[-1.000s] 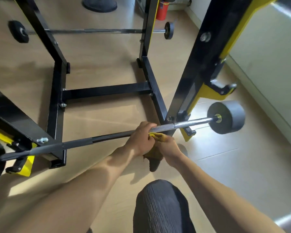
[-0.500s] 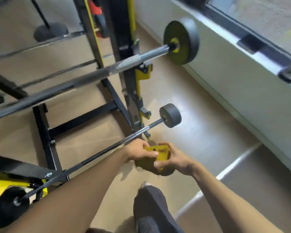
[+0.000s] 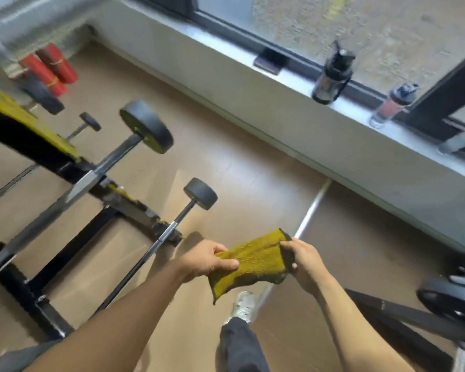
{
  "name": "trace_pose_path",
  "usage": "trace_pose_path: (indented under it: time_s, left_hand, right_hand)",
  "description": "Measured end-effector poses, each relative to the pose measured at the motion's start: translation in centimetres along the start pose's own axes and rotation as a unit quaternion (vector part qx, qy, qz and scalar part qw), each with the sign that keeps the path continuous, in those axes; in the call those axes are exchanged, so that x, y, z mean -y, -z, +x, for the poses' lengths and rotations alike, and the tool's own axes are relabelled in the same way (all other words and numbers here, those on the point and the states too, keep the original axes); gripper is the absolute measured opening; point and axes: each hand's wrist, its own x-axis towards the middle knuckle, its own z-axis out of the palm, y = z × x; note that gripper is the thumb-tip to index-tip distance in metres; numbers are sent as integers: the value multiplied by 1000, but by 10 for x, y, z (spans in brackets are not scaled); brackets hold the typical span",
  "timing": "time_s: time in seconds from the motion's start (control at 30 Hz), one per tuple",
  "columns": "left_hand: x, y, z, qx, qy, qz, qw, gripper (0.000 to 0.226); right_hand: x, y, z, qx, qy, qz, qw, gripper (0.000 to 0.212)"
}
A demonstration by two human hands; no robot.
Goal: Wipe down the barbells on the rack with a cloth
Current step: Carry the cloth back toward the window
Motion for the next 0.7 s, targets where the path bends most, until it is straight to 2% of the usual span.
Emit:
trace_pose_path:
  time_s: [0.1,0.2,0.3,0.37,0.43,0.5,0.6,0.7]
  left_hand:
    - [-29,-13,26,-1,13,45,999,26]
    - [-64,-29,48,-17,-2,5,1000,44]
    - [-108,-45,64,17,-2,-21,1000,57]
    - [-140,-60,74,58,-16,-13,998,45]
    - [-173,-78,87,85,-43,-13,995,27]
    - [-205,-96,102,105,-56,-19,993,44]
    - [-246,-119,132,105,-82,48,990,39]
    - [-283,-131,172,87,-107,25,990,21]
  right_hand:
    - [17,31,13,-13,51,-26,998,15]
    - [48,67,30,-80,170,-149,971,13]
    - [88,99,36,-151,223,-194,943,15]
    - [111,115,39,-166,231,-198,938,32]
    - [131,126,41,-143,219,-186,947,55]
    - [149,137,44,-110,201,-150,962,68]
    - [179,160,53,-84,169,-80,979,64]
    - [214,193,66,-98,125,-38,987,57]
